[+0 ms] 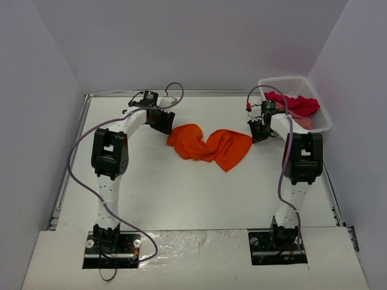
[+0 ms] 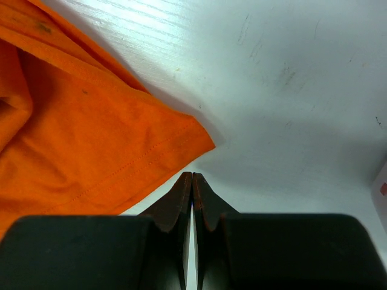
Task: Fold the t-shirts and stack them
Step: Flatten out the tshirt
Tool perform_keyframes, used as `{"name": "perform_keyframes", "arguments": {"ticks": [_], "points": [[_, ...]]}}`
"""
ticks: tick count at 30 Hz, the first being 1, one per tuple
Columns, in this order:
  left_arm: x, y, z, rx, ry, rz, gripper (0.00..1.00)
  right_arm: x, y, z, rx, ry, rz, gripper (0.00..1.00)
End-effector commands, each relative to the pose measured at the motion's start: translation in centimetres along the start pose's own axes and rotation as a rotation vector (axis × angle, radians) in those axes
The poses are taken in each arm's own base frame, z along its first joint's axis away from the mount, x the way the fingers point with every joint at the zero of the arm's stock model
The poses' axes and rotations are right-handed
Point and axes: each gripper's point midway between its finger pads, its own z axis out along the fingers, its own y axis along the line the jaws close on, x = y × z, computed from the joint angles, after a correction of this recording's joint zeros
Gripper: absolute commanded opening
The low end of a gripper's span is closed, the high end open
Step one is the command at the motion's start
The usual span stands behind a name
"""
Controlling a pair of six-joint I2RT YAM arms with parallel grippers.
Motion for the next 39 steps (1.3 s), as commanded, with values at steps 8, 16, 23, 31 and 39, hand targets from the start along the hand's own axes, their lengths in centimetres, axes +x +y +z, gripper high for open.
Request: {"name": "perform_keyframes", "arguments": {"ticks": [8,16,23,31,39], "points": [[-2.3,-2.7,-0.3,0.057,-0.023,0.028,0.42,1.0,-0.6,-0.1,0.025,0.024,-0.009,0.00],[-1.6,-3.3,0.8,0.070,0.007,0.043,0.22,0.8,-0.5,-0.1,0.027,0.022,-0.014,0.00],[-0.9,-2.8,1.4,0.033,0.034,0.055,0.05,0.8,-0.3,0.0,0.027,0.024,-0.016,0.00],[-1.5,-2.2,0.0,-0.053,0.006,0.087,0.02,0.1,-0.3,-0.7,0.033,-0.001,-0.019,0.00],[-4.7,-0.9,-4.8,-0.225,-0.066,0.149,0.03,-3.6,-1.2,-4.2,0.099,-0.108,-0.031,0.00]]}}
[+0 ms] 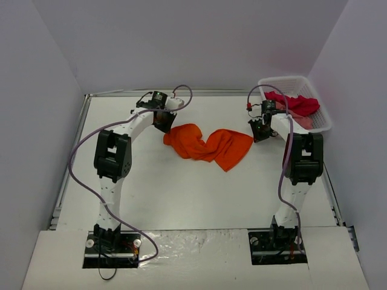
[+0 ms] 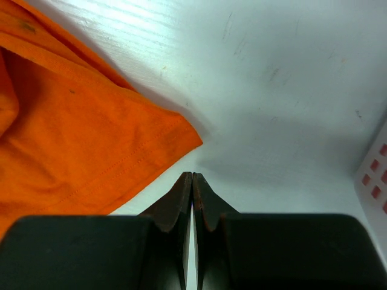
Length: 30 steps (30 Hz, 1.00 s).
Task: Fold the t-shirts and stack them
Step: Flatten out the tshirt
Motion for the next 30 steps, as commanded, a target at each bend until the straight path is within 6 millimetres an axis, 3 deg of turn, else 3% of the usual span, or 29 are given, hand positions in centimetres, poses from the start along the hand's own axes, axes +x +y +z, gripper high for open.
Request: {"name": "perform_keyframes", "arguments": {"ticks": [1,5,6,9,10,21,30], "points": [[-4.9,1.2,-6.0,-0.127,-0.125,0.065,0.02,-4.0,-1.0,-4.4,0.064,-0.118,-0.015,0.00],[-5.2,1.1,-7.1,-0.133,-0.126,0.071,0.02,-4.2,-1.1,-4.3,0.070,-0.115,-0.006,0.00],[-5.2,1.0,-7.1,-0.132,-0.125,0.070,0.02,-4.0,-1.1,-4.1,0.067,-0.108,-0.001,0.12],[-4.8,0.9,-6.7,-0.130,-0.113,0.067,0.02,-3.4,-0.6,-3.0,0.030,-0.084,0.021,0.24],[-4.8,0.8,-6.7,-0.126,-0.114,0.066,0.02,-3.0,-0.5,-2.4,0.014,-0.074,0.031,0.33],[-4.5,0.3,-5.7,-0.115,-0.101,0.076,0.02,-2.1,1.3,0.6,-0.113,-0.030,0.063,0.37],[-4.1,0.1,-5.7,-0.112,-0.096,0.083,0.02,-1.6,1.3,1.2,-0.117,-0.011,0.064,0.36]]}}
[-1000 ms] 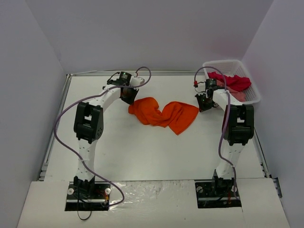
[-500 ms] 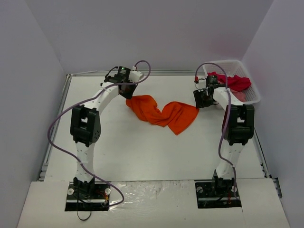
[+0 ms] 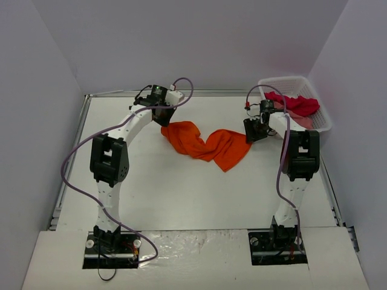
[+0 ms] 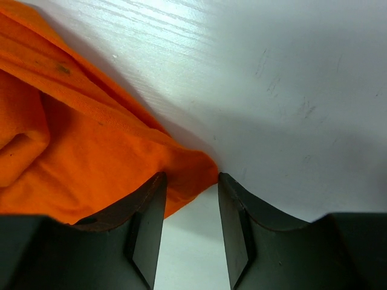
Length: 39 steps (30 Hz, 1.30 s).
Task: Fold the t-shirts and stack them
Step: Flatten out the tshirt
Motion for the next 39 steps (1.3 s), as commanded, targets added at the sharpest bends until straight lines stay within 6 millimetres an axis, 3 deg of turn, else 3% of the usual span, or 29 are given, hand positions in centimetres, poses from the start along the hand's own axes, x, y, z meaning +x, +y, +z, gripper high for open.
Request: {"name": "perform_keyframes", "arguments": {"ticks": [1,7,10,13,19,22,25,28,30,32,34,39], "points": [[-0.9,-0.1,-1.4,-0.010,-0.024,0.021,0.02,-0.3,0.0,-0.3,-0.014,0.006,0.012,0.36],[-0.8,-0.1,-1.4,-0.010,-0.029,0.020,0.02,0.2,0.4,0.3,-0.045,0.017,0.016,0.28],[-0.6,-0.2,-1.3,-0.007,-0.025,0.020,0.02,0.3,0.4,0.5,-0.048,0.021,0.014,0.17],[-0.5,-0.1,-1.3,-0.010,-0.024,0.019,0.02,0.4,0.4,0.5,-0.044,0.024,0.014,0.00],[-0.5,0.1,-1.4,-0.027,-0.022,0.026,0.03,-0.8,0.0,-0.8,-0.012,-0.009,0.002,0.00],[-1.6,0.9,-2.5,-0.066,-0.041,0.035,0.02,-2.9,-0.8,-2.9,0.039,-0.053,-0.023,0.00],[-3.5,2.0,-4.9,-0.127,-0.076,0.053,0.02,-4.9,-1.4,-5.5,0.091,-0.097,-0.040,0.00],[-5.2,3.5,-8.3,-0.203,-0.107,0.076,0.02,-8.8,-1.9,-10.3,0.159,-0.205,-0.064,0.00],[-6.3,4.3,-10.6,-0.237,-0.142,0.070,0.03,-10.3,-1.8,-12.4,0.178,-0.252,-0.071,0.00],[-7.5,5.6,-13.5,-0.275,-0.185,0.047,0.02,-11.7,-3.0,-15.6,0.217,-0.309,-0.056,0.00],[-7.9,6.3,-15.7,-0.294,-0.212,0.028,0.02,-12.5,-2.7,-17.8,0.227,-0.348,-0.057,0.00],[-8.6,5.9,-22.2,-0.355,-0.293,0.039,0.02,-13.1,-1.4,-22.5,0.237,-0.428,-0.075,0.00]]}}
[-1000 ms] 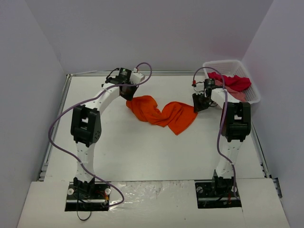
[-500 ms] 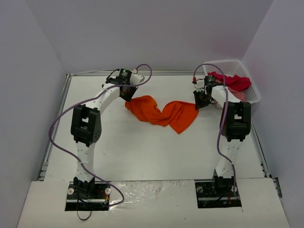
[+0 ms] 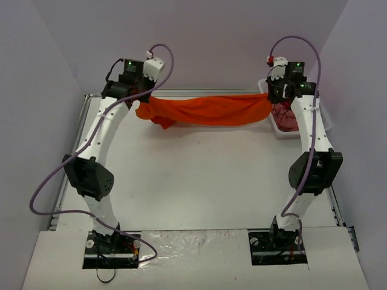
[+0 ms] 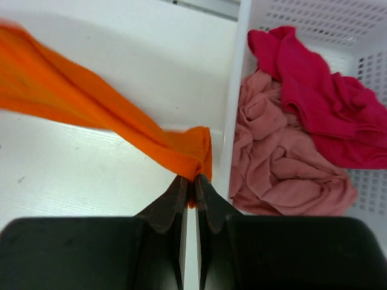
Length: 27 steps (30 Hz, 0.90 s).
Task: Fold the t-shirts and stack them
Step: Flatten out the tshirt
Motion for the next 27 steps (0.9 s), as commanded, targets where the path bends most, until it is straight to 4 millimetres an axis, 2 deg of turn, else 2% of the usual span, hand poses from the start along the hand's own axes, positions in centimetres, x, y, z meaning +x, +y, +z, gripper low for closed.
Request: {"name": "perform_keyframes", "arguments": {"ticks": [1,3,4,7,8,9,10,16,22,23,27], "points": [[-2.4,2.5,-7.2,-0.097,-0.077,0.011,0.02,-1.7,0.0,-5.4,0.030,-0.047,-0.010,0.00],[-3.0,2.8,-9.8,-0.112,-0.112,0.015,0.02,-2.0,0.1,-6.7,0.032,-0.064,-0.014,0.00],[-3.0,3.4,-11.5,-0.147,-0.121,0.014,0.02,-2.4,0.2,-8.0,0.037,-0.085,-0.018,0.00],[-1.9,3.6,-12.7,-0.162,-0.102,0.020,0.02,-2.1,0.5,-9.5,0.039,-0.096,-0.026,0.00],[-1.8,3.7,-13.8,-0.174,-0.113,0.021,0.02,-2.1,0.6,-9.8,0.039,-0.097,-0.028,0.00],[-1.1,3.5,-13.7,-0.170,-0.096,0.021,0.02,-1.9,0.7,-10.1,0.038,-0.097,-0.029,0.00],[-1.0,3.6,-14.7,-0.176,-0.105,0.021,0.02,-1.7,1.0,-10.6,0.032,-0.097,-0.030,0.00],[2.0,2.6,-15.8,-0.153,-0.063,0.030,0.02,-0.5,1.6,-12.0,0.020,-0.088,-0.040,0.00],[5.2,1.7,-15.9,-0.139,-0.023,0.033,0.02,3.2,3.1,-11.9,-0.033,-0.022,-0.056,0.00],[5.5,1.6,-16.0,-0.139,-0.021,0.032,0.02,4.2,3.2,-11.5,-0.038,0.000,-0.055,0.00],[5.9,1.7,-16.3,-0.157,-0.035,0.027,0.02,5.4,3.1,-11.1,-0.033,0.029,-0.060,0.00]]}}
